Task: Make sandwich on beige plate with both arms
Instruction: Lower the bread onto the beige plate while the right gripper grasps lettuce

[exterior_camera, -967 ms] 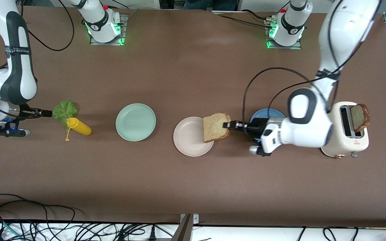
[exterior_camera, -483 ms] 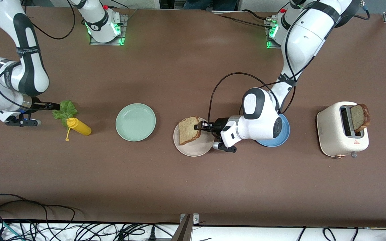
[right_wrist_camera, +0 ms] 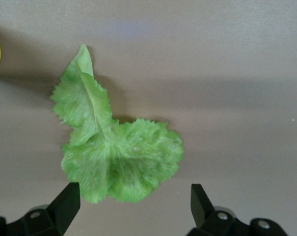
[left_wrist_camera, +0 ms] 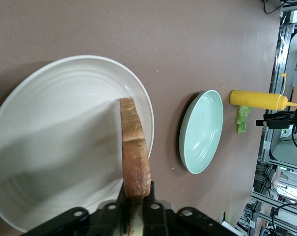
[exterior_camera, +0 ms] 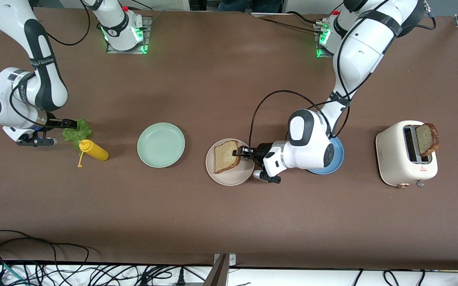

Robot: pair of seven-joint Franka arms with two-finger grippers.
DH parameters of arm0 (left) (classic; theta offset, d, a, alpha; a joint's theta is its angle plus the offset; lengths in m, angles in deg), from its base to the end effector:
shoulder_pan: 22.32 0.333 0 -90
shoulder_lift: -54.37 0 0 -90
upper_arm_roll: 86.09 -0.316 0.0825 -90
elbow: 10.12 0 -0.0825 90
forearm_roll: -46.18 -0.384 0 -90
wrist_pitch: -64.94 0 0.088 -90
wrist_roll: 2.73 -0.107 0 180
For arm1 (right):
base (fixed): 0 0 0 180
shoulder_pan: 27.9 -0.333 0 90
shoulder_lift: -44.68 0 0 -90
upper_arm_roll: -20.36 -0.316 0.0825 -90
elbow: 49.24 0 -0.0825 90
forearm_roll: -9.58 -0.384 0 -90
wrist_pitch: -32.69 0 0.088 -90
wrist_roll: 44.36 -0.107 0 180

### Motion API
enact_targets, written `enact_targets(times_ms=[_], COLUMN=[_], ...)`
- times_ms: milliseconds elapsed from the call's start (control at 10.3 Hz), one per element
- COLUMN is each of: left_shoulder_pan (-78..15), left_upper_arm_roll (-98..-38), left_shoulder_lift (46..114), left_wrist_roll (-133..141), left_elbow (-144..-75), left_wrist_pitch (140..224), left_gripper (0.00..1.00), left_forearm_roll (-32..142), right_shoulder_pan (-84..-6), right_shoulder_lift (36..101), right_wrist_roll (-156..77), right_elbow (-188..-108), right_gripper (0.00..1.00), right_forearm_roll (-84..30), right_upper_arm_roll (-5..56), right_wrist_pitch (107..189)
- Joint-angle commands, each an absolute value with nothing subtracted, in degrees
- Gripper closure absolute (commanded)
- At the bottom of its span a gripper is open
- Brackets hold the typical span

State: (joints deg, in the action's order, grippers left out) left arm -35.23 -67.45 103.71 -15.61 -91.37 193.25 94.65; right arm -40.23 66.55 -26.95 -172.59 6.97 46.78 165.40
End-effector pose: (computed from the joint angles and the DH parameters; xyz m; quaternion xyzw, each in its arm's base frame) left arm 0.6399 -0.3603 0.2149 0.9013 -0.0433 -0.0835 0.4228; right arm 0.5316 -0.1348 0.2250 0.9936 0.0189 -0.1034 0.0424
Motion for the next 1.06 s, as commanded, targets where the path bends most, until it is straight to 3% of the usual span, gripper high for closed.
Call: enact_targets(times_ms=[0, 387, 483, 580, 677, 967], left_shoulder_pan=[-34.80, -34.01, -33.57, -32.18, -30.86, -27.95], left_upper_arm_roll=[-67.81, -68.16, -68.34, -68.25, -68.25, -68.34], left_shoulder_lift=[103.94, 101.49, 100.26, 99.21, 98.32, 93.94], left_wrist_roll=[-17.67, -17.24, -16.97, -16.71, -16.71, -16.45], left_elbow=[-89.84, -90.27, -90.28, -90.28, -90.19, -90.45], left_wrist_pitch=[192.56, 192.12, 191.86, 190.99, 187.84, 181.50], left_gripper=[0.00, 0.00, 0.00, 0.00, 0.00, 0.00], left_forearm_roll=[96.37, 95.58, 92.62, 88.84, 85.33, 78.80], right_shoulder_pan=[-40.38, -40.38, -40.38, -40.38, -40.29, -40.38], right_shoulder_lift=[68.58, 71.05, 71.05, 71.05, 71.14, 71.05], right_wrist_roll=[-25.64, -23.98, -23.88, -23.88, -23.88, -23.97], right_elbow=[-173.43, -173.34, -173.34, -173.34, -173.26, -173.26], right_gripper=[0.00, 0.00, 0.15, 0.44, 0.64, 0.97], right_forearm_roll=[5.10, 4.84, 3.96, 3.70, 3.61, 3.60], right_upper_arm_roll=[45.42, 45.41, 45.41, 45.41, 45.41, 45.41], right_wrist_pitch=[168.04, 170.76, 170.85, 170.77, 170.77, 170.77])
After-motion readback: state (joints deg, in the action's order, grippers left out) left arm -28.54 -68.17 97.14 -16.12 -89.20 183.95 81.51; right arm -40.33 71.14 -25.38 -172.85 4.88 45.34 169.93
